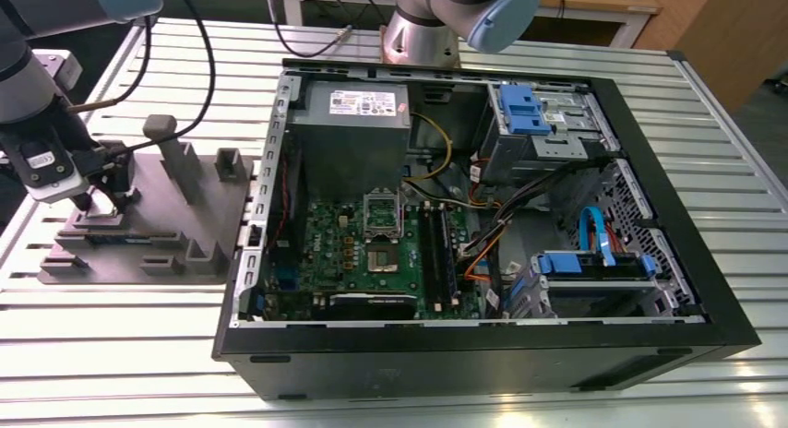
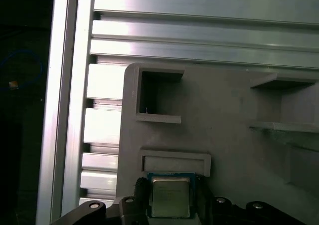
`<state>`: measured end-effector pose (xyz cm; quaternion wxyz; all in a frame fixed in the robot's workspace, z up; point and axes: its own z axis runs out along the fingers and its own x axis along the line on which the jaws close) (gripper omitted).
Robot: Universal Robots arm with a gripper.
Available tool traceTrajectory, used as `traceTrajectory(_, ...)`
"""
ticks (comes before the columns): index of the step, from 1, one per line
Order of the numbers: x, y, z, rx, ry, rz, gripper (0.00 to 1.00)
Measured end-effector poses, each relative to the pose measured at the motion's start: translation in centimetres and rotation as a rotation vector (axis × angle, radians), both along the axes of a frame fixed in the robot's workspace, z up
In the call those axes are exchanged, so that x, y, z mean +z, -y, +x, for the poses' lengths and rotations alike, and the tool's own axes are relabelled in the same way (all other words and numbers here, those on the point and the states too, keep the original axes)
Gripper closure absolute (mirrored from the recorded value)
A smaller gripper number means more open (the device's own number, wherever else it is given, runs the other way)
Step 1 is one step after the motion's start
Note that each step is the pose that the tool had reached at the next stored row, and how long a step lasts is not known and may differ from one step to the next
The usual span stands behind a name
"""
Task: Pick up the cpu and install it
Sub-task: 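Pick up the cpu and move it towards the insertion slot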
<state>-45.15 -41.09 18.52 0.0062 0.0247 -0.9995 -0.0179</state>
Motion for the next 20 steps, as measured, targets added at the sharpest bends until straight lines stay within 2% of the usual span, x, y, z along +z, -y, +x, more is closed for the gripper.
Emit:
traceTrajectory(7,-0.43,0.01,-0.01,0.0,-0.0005,-0.0002,0.5)
traceTrajectory(20,-0.29,0.0,-0.01,0.0,-0.0004,0.0001,0.5)
